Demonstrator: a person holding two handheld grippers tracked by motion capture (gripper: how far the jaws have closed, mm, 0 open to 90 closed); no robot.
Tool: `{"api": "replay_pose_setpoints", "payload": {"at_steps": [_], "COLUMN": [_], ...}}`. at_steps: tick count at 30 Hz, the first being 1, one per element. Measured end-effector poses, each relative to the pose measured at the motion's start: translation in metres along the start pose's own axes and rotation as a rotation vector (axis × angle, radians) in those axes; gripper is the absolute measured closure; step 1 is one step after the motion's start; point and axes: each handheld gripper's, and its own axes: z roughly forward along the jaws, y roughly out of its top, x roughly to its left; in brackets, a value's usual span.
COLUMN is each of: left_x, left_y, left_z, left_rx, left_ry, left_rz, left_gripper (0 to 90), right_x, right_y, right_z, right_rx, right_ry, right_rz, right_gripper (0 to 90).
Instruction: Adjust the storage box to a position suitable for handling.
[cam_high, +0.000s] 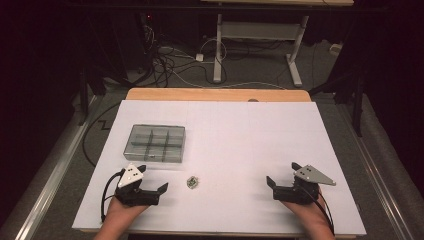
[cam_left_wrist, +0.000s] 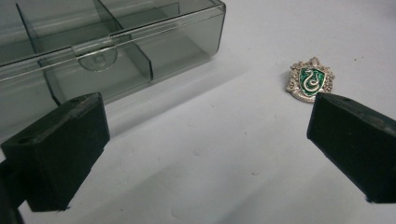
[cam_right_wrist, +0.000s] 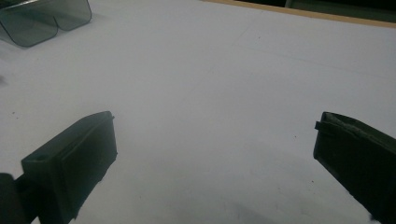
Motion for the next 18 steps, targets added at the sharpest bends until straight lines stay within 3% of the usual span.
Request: {"api": "replay_pose_setpoints", "payload": {"at_steps": [3,6,13,18], "left_x": [0.0009,0.0016,-0.0023,-0.0021], "left_y": [0.0007,0.002,0.0047,0.0066], "left_z": [0.0011,0.0011,0.0058,0.0008], "left_rx": [0.005,-0.024,-0.006,-0.023], "left_ry": [0.002,-0.014,-0.04,-0.052], "left_rz": [-0.015,-0.045,0.009,-0.006], "left_gripper": [0.0,0.0,0.0,0.0], "right_x": [0.0004,0.002,0.0048,0.0064], "right_y": [0.0,-0.0003,0.0021,0.0046], "right_z": [-0.0001,-0.0017,-0.009,-0.0066], "right_rx": [0.0,-0.001,-0.031,-0.042], "right_ry": [0.007,0.014,0.019,0.036], "right_rz": [0.001,-0.009,-0.016,-0.026], "right_gripper": [0.0,0.0,0.1,0.1]}}
